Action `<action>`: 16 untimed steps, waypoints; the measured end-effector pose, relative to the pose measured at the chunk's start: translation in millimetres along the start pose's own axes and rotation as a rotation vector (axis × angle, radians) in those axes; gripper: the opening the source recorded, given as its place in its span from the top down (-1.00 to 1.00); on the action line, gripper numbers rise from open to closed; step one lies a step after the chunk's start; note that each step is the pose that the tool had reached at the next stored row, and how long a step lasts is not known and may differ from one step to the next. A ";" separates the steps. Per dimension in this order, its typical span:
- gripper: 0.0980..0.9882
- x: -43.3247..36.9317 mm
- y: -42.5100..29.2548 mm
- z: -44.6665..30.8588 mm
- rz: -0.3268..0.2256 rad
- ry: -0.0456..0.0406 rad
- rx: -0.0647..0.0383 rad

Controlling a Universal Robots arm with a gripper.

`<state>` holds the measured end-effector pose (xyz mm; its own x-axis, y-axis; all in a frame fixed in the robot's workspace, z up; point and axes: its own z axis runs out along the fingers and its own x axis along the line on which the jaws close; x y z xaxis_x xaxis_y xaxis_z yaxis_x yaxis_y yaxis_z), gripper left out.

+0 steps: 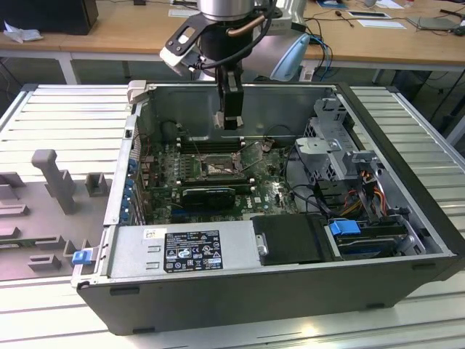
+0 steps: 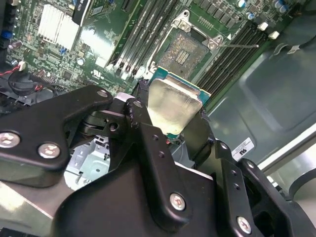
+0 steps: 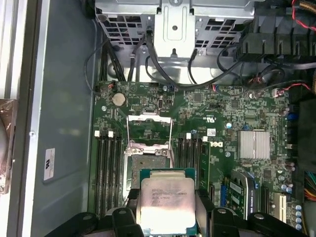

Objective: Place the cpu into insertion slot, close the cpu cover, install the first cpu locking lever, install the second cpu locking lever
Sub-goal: 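Place the cpu into insertion slot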

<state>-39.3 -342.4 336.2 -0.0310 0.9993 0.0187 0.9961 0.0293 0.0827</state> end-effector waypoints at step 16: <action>0.03 -0.5 -2.3 27.0 0.000 -0.0027 0.001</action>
<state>-39.3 -342.4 309.1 -0.0308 0.9994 0.0160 0.9963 0.0294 0.0812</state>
